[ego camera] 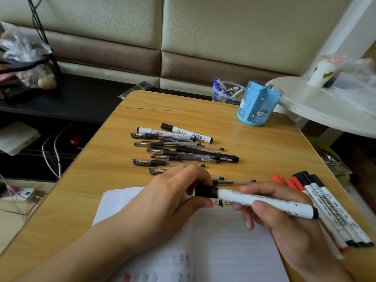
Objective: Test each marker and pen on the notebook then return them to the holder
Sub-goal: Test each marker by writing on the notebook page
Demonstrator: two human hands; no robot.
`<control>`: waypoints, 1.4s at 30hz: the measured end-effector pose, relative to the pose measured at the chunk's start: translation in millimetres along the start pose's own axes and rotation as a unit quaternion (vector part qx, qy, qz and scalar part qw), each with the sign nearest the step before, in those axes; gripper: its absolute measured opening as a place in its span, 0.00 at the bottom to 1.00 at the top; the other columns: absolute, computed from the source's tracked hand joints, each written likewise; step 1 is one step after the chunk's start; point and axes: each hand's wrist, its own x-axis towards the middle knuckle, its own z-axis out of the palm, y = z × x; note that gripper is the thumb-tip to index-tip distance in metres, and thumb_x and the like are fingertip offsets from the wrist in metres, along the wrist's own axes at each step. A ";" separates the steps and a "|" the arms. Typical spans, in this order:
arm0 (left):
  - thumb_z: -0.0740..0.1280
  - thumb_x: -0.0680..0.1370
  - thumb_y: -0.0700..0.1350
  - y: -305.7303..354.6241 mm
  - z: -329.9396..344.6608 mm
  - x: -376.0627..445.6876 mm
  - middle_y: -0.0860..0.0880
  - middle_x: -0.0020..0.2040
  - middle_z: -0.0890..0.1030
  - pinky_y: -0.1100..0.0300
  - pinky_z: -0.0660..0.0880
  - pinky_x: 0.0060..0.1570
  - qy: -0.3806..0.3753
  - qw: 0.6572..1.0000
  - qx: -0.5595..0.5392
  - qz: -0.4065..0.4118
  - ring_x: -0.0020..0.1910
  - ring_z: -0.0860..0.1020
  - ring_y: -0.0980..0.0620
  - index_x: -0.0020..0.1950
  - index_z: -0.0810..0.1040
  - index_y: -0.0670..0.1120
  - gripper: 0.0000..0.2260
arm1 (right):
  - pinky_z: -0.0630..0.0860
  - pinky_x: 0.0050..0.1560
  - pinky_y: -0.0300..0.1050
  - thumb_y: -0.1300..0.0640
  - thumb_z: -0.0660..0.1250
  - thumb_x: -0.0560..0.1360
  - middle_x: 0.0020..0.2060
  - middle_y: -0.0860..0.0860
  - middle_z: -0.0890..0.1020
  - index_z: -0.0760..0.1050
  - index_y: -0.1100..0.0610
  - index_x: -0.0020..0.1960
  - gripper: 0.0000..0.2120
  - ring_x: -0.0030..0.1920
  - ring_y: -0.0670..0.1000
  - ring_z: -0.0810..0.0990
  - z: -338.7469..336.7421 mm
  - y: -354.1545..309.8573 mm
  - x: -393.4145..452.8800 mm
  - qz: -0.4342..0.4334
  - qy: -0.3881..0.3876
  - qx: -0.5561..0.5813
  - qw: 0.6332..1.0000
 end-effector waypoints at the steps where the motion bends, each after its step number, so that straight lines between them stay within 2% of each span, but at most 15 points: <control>1: 0.66 0.77 0.54 0.8 -0.2 -0.3 0.62 0.45 0.75 0.78 0.65 0.40 -0.009 1.000 -0.003 0.009 0.42 0.72 0.68 0.54 0.71 0.56 0.08 | 0.75 0.33 0.39 0.39 0.72 0.69 0.39 0.60 0.85 0.83 0.55 0.51 0.21 0.28 0.58 0.78 0.9 -0.5 0.0 0.000 -0.008 0.000 1.000; 4: 0.63 0.78 0.53 2.1 0.1 -1.6 0.66 0.43 0.74 0.79 0.64 0.39 -0.023 0.999 -0.019 0.024 0.41 0.71 0.71 0.55 0.72 0.53 0.08 | 0.75 0.32 0.36 0.42 0.71 0.71 0.39 0.59 0.85 0.83 0.54 0.52 0.18 0.26 0.59 0.79 3.4 -1.7 -0.8 -0.005 -0.020 0.012 1.000; 10: 0.68 0.77 0.47 3.0 1.0 -4.0 0.60 0.45 0.82 0.75 0.68 0.35 -0.011 0.997 -0.079 0.015 0.36 0.76 0.66 0.51 0.73 0.54 0.07 | 0.75 0.33 0.36 0.44 0.71 0.72 0.39 0.59 0.86 0.84 0.53 0.53 0.16 0.25 0.59 0.80 4.9 1.1 -4.0 -0.013 -0.025 0.021 0.999; 14: 0.69 0.76 0.42 2.1 1.8 -6.2 0.68 0.40 0.79 0.77 0.64 0.33 -0.027 0.995 -0.092 0.004 0.33 0.74 0.67 0.50 0.75 0.51 0.07 | 0.78 0.33 0.44 0.41 0.70 0.72 0.40 0.57 0.86 0.83 0.50 0.54 0.16 0.26 0.57 0.81 4.8 -0.7 -6.5 -0.010 -0.035 -0.027 0.999; 17: 0.69 0.76 0.41 0.3 1.4 -6.6 0.66 0.40 0.79 0.74 0.65 0.32 -0.038 0.995 -0.095 0.000 0.32 0.74 0.65 0.50 0.75 0.52 0.07 | 0.80 0.33 0.50 0.41 0.68 0.74 0.40 0.54 0.86 0.82 0.47 0.56 0.15 0.28 0.56 0.82 5.1 -0.9 -7.9 -0.022 -0.040 -0.071 0.996; 21: 0.70 0.76 0.48 0.1 3.5 -1.5 0.67 0.41 0.77 0.77 0.65 0.35 -0.001 0.999 -0.051 0.015 0.35 0.73 0.67 0.55 0.77 0.51 0.09 | 0.81 0.34 0.50 0.41 0.68 0.74 0.42 0.50 0.86 0.82 0.45 0.55 0.13 0.35 0.53 0.84 7.2 -9.0 -5.7 -0.041 -0.028 -0.115 0.992; 24: 0.69 0.70 0.63 0.4 6.0 1.2 0.61 0.54 0.79 0.73 0.71 0.50 0.032 0.999 0.002 0.020 0.52 0.77 0.64 0.67 0.70 0.55 0.28 | 0.82 0.36 0.49 0.44 0.70 0.72 0.44 0.45 0.86 0.81 0.41 0.54 0.11 0.42 0.50 0.85 0.4 -20.6 -4.3 -0.099 0.026 -0.187 0.977; 27: 0.66 0.71 0.66 -3.2 4.6 -0.5 0.61 0.58 0.77 0.67 0.73 0.52 0.065 0.998 0.018 -0.013 0.55 0.77 0.59 0.70 0.66 0.58 0.30 | 0.78 0.40 0.48 0.48 0.69 0.73 0.46 0.41 0.83 0.80 0.44 0.53 0.09 0.45 0.49 0.82 -26.6 -32.2 -4.6 -0.181 0.029 -0.362 0.914; 30: 0.61 0.75 0.64 -9.4 3.5 -0.7 0.63 0.57 0.76 0.68 0.72 0.49 0.068 0.996 0.053 -0.036 0.53 0.75 0.61 0.69 0.68 0.57 0.24 | 0.78 0.42 0.50 0.51 0.64 0.74 0.50 0.43 0.82 0.75 0.45 0.60 0.15 0.52 0.50 0.78 -55.4 -33.6 -8.7 -0.202 -0.035 -0.601 0.772; 32: 0.60 0.75 0.64 -11.5 4.2 -0.3 0.63 0.55 0.76 0.69 0.72 0.50 0.060 0.995 0.061 -0.042 0.53 0.74 0.63 0.68 0.70 0.57 0.23 | 0.79 0.41 0.52 0.57 0.58 0.71 0.50 0.46 0.83 0.72 0.46 0.62 0.20 0.53 0.52 0.75 -70.0 -27.9 -14.5 -0.207 -0.086 -0.692 0.686; 33: 0.60 0.76 0.64 -11.7 4.5 0.0 0.63 0.55 0.76 0.69 0.71 0.51 0.056 0.996 0.062 -0.041 0.54 0.73 0.64 0.68 0.70 0.57 0.23 | 0.79 0.40 0.51 0.58 0.58 0.70 0.49 0.46 0.83 0.72 0.46 0.61 0.21 0.53 0.53 0.74 -75.8 -24.3 -18.1 -0.210 -0.108 -0.719 0.654; 35: 0.59 0.76 0.64 -11.7 4.8 0.2 0.63 0.54 0.76 0.71 0.70 0.51 0.047 0.996 0.066 -0.036 0.54 0.73 0.64 0.68 0.70 0.57 0.23 | 0.78 0.38 0.50 0.60 0.68 0.65 0.46 0.47 0.84 0.75 0.46 0.58 0.23 0.53 0.53 0.73 -84.2 -18.6 -24.2 -0.208 -0.145 -0.752 0.608; 38: 0.59 0.76 0.63 -11.2 5.2 0.9 0.62 0.53 0.76 0.73 0.69 0.50 0.048 0.996 0.069 -0.030 0.53 0.72 0.64 0.67 0.71 0.56 0.22 | 0.79 0.35 0.50 0.66 0.80 0.49 0.45 0.46 0.83 0.79 0.45 0.54 0.35 0.50 0.52 0.72 -83.6 -16.9 -22.8 -0.145 -0.171 -0.765 0.604; 40: 0.59 0.76 0.62 -12.1 5.0 1.5 0.62 0.52 0.76 0.73 0.68 0.50 0.052 0.996 0.072 -0.028 0.52 0.72 0.64 0.65 0.73 0.55 0.20 | 0.78 0.35 0.48 0.65 0.77 0.54 0.43 0.43 0.82 0.80 0.44 0.55 0.32 0.48 0.50 0.72 -81.6 -17.2 -17.1 -0.134 -0.175 -0.751 0.623; 42: 0.61 0.76 0.60 -13.3 4.0 2.0 0.61 0.49 0.77 0.70 0.69 0.47 0.058 0.995 0.078 -0.020 0.49 0.73 0.62 0.60 0.76 0.53 0.17 | 0.74 0.35 0.41 0.59 0.67 0.66 0.41 0.39 0.78 0.78 0.41 0.59 0.23 0.45 0.46 0.71 -80.9 -21.7 -6.6 -0.142 -0.179 -0.721 0.654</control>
